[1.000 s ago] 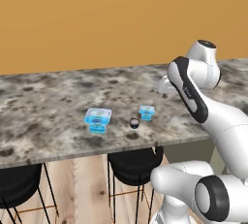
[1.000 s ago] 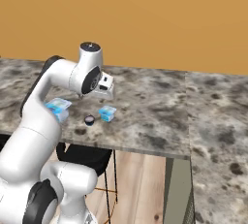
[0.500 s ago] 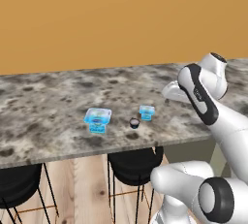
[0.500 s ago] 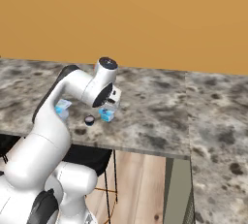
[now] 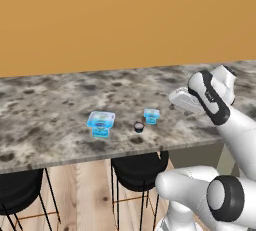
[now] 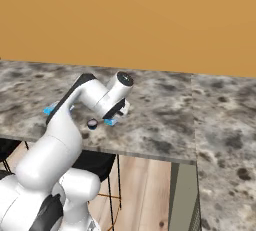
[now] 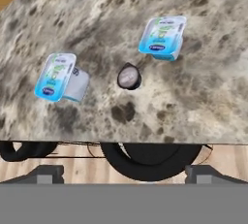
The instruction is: Stack the yogurt containers by placing the smaller containers on top of the larger containers.
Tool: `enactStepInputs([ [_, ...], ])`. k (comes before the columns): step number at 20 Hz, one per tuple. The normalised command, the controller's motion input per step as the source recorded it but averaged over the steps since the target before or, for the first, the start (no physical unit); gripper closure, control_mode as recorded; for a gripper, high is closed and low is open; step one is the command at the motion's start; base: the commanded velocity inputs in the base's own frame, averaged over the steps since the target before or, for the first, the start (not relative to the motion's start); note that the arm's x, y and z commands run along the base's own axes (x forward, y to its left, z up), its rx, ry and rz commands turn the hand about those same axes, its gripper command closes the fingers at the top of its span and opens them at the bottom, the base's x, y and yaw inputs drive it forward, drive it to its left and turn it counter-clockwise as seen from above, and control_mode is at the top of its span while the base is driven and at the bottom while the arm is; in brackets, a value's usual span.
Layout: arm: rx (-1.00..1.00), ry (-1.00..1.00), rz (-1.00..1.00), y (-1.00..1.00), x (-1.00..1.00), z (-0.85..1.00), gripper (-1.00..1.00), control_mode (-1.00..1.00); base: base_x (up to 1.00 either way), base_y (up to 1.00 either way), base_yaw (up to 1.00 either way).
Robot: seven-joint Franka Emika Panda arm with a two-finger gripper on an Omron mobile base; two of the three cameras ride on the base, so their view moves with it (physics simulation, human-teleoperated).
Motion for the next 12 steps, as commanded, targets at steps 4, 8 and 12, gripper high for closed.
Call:
enactStepInputs([
  [4,0.13,0.07,-0.01,-0.08,0.20,-0.23,-1.00,-1.00,0.00,0.00,0.00],
  [8,0.12,0.09,-0.02,-0.08,0.24,-0.24,-1.00,-1.00,0.00,0.00,0.00],
  [12,0.10,0.09,-0.05,-0.07,0.27,-0.21,-1.00,-1.00,0.00,0.00,0.00],
])
